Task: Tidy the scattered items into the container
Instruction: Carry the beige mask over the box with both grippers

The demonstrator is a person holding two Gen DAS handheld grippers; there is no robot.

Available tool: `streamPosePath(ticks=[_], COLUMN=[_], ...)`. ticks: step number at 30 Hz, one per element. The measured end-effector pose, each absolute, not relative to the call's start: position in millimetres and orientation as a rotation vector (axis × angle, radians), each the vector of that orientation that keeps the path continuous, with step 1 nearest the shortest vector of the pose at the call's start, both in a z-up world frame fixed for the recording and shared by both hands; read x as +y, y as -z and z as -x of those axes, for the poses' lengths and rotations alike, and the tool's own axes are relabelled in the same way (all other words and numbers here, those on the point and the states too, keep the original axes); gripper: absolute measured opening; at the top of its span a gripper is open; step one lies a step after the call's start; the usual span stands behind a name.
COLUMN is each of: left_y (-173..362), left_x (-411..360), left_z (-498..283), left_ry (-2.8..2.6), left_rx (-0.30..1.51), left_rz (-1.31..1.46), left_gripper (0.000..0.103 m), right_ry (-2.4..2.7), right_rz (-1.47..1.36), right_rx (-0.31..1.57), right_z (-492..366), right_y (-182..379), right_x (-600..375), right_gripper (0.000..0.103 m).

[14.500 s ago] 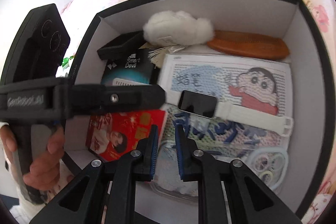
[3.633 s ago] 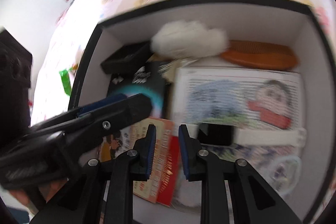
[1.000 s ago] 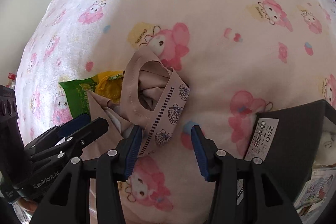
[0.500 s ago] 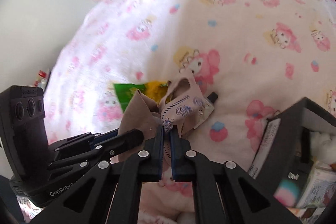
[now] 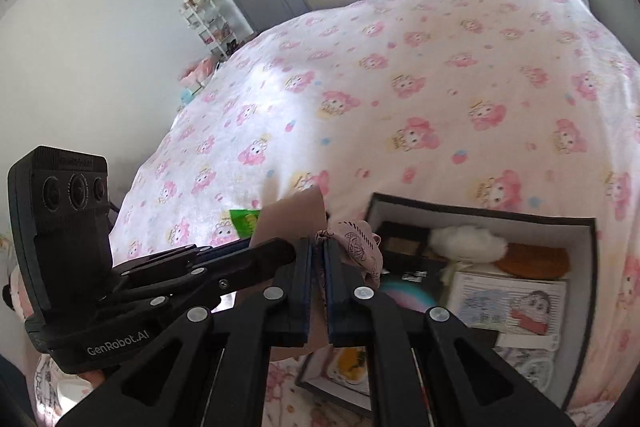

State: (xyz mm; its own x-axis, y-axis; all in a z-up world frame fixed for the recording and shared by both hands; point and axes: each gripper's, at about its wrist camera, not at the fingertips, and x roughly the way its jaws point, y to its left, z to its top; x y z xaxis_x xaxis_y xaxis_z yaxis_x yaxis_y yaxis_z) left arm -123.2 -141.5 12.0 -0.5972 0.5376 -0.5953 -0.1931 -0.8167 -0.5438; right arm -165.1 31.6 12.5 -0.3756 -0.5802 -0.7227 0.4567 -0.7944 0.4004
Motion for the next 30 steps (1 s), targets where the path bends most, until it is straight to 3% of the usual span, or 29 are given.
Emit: streamPosePath(ticks=[4,8,16,22,30], left_y=[-16,17,121,116,132], left_x=[-78,-36,-55,-74,-52], left_z=[144,169,187,176,179], left_ry=[-2.331,-2.320,-2.381,-2.425,-2.169], left_rx=[-0.538,-0.459,-0.386,-0.420,-0.421], left_rz=[1.088,1.208,1.584,1.578,1.685], left_gripper=[0.011,0.011,0.013,0.019,0.024], right_ry=[2.297,2.367,2.339,2.357,2.173], right_rz=[-1.187,-1.249,-1.613,-1.617,-1.684], right_rx=[-0.243,-0.288,-0.275,-0.356,-0.216], right_z=[164,169,188,190,202], right_y=[-27,2,106,112,137], right_x=[103,153,186,199,147], right_gripper=[0.004,0.004,0.006,0.011,0.011])
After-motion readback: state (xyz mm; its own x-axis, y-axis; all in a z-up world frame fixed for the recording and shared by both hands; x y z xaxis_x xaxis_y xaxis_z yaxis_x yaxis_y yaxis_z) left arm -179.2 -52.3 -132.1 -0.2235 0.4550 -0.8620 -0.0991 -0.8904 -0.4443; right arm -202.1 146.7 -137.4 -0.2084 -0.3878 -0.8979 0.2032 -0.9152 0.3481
